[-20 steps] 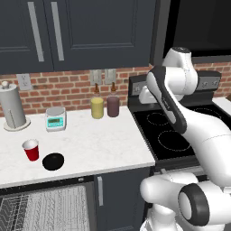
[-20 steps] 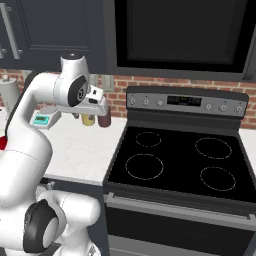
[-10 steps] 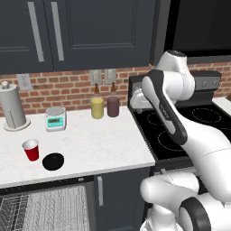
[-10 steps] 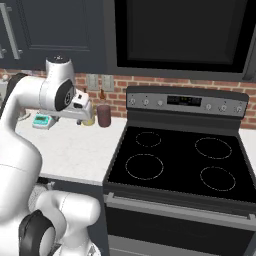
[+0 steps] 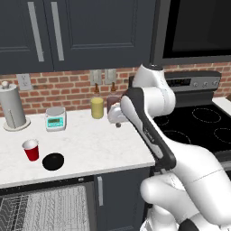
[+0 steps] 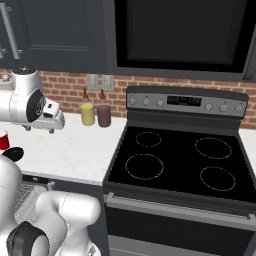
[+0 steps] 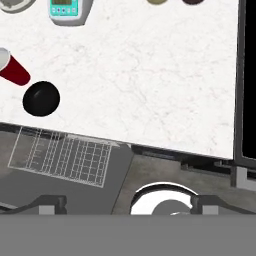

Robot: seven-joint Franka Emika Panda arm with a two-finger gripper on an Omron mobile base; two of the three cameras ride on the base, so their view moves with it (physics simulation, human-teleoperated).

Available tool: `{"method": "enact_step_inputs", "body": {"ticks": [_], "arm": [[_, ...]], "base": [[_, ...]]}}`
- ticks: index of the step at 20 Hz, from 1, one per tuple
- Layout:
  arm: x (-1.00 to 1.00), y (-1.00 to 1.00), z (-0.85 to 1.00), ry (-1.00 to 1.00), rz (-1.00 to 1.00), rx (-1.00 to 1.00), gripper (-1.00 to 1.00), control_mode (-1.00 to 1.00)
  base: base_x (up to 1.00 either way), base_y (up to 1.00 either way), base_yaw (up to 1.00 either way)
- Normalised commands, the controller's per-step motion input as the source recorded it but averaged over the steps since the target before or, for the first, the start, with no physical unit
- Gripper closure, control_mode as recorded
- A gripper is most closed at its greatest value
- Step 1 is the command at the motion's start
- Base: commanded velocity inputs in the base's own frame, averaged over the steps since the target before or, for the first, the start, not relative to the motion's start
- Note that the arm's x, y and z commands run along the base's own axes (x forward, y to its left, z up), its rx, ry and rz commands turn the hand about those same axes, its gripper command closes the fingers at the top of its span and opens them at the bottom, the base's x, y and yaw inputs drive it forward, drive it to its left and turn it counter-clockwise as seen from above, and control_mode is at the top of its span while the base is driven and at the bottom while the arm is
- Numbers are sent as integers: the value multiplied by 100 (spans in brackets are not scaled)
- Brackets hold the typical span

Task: Pick up the cup and bowl from the counter, place them in the dishwasher, and close the dishwasher door.

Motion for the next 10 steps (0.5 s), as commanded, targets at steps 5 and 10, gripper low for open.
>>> {"method": "enact_step_inputs", "body": {"ticks": [5,10], "arm": [[-20,76,-7,0,0,0,-100,-100],[-2,72,-16,0,0,-2,-100,-100]], "base": [[0,0,0],[0,0,0]]}}
